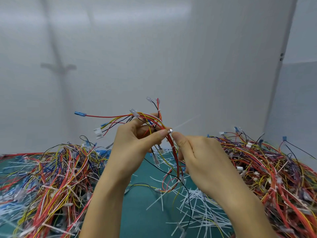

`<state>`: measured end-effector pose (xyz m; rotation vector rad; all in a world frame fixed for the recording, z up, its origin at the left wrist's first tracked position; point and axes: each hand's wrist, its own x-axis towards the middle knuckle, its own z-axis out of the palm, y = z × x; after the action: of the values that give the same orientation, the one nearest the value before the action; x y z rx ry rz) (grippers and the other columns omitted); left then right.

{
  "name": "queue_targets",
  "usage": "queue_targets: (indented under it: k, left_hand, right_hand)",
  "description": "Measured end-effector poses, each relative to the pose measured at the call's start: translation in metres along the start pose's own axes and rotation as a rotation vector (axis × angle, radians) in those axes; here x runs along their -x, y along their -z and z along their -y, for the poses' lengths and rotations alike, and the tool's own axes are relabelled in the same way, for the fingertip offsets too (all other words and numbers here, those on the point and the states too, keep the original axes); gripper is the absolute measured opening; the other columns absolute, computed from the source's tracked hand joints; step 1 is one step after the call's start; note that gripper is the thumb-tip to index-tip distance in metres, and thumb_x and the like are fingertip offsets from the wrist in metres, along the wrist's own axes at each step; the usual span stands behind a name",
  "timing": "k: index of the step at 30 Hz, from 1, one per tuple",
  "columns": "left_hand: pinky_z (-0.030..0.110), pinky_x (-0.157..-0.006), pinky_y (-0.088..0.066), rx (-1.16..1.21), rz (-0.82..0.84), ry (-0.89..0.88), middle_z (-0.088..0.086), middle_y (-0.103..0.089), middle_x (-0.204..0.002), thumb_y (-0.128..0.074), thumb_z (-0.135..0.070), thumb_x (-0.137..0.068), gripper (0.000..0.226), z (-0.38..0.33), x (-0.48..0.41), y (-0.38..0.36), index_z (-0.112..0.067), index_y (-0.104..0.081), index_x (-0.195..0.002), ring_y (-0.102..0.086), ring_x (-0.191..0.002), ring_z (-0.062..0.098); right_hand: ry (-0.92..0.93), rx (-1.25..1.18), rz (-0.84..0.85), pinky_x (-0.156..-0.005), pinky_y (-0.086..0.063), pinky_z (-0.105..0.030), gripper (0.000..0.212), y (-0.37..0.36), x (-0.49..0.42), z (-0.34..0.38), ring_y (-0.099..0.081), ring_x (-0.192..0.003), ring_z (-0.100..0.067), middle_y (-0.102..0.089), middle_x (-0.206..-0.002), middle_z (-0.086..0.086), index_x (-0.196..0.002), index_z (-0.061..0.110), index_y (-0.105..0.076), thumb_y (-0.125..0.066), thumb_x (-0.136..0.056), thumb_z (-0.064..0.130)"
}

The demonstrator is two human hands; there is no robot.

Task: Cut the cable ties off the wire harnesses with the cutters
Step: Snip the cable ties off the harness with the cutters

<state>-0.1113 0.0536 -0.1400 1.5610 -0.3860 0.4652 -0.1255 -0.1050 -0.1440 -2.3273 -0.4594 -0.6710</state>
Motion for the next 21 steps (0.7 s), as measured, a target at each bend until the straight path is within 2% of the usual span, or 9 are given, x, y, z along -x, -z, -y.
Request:
queue_targets:
  k: [8, 11, 13, 16, 21]
  left_hand:
    - [0.018, -0.059, -0.049, -0.032, -0.020, 0.014, 0.001, -0.075, -0.080, -0.075, -0.012, -0.081, 0.025, -0.0005, 0.0007, 0.0009, -0.022, -0.070, -0.102, -0.064, -0.063, 0.006]
    - [0.016, -0.056, -0.048, -0.044, -0.021, 0.030, 0.002, -0.075, -0.079, -0.075, -0.013, -0.081, 0.022, -0.0011, 0.0003, 0.0010, -0.021, -0.070, -0.101, -0.063, -0.061, 0.005]
    - [0.015, -0.054, -0.047, -0.063, -0.014, 0.040, -0.001, -0.074, -0.077, -0.074, -0.014, -0.082, 0.020, -0.0011, 0.0004, 0.0017, -0.020, -0.070, -0.100, -0.063, -0.061, 0.005]
    - [0.017, -0.054, -0.046, -0.078, -0.008, 0.048, -0.001, -0.075, -0.077, -0.074, -0.016, -0.082, 0.019, -0.0001, 0.0008, 0.0025, -0.020, -0.069, -0.100, -0.062, -0.061, 0.006]
    - [0.014, -0.055, -0.049, -0.045, -0.018, 0.064, -0.003, -0.077, -0.083, -0.074, -0.018, -0.081, 0.022, 0.0006, 0.0001, 0.0030, -0.019, -0.068, -0.102, -0.066, -0.062, 0.005]
  right_hand:
    - [0.001, -0.044, -0.014, -0.065, -0.046, -0.046, 0.068, -0.0028, -0.0005, 0.0033, -0.054, -0.062, -0.032, -0.056, -0.057, -0.012, -0.058, 0.016, -0.052, -0.016, -0.089, 0.064]
    - [-0.017, -0.078, -0.005, -0.064, -0.046, -0.045, 0.074, -0.0042, -0.0015, 0.0029, -0.054, -0.059, -0.031, -0.056, -0.056, -0.013, -0.062, 0.010, -0.057, -0.017, -0.086, 0.067]
    - [-0.045, -0.135, 0.010, -0.063, -0.046, -0.044, 0.074, -0.0057, -0.0013, 0.0020, -0.054, -0.054, -0.025, -0.058, -0.054, -0.004, -0.061, 0.009, -0.058, -0.020, -0.086, 0.068]
    - [-0.065, -0.195, 0.035, -0.061, -0.047, -0.042, 0.061, -0.0075, 0.0002, 0.0027, -0.055, -0.051, -0.017, -0.058, -0.049, 0.014, -0.070, 0.017, -0.060, -0.026, -0.093, 0.062]
    - [-0.096, -0.277, -0.099, -0.058, -0.049, -0.038, 0.071, -0.0058, -0.0008, 0.0001, -0.056, -0.047, -0.013, -0.062, -0.054, 0.009, -0.059, 0.016, -0.059, -0.023, -0.085, 0.072]
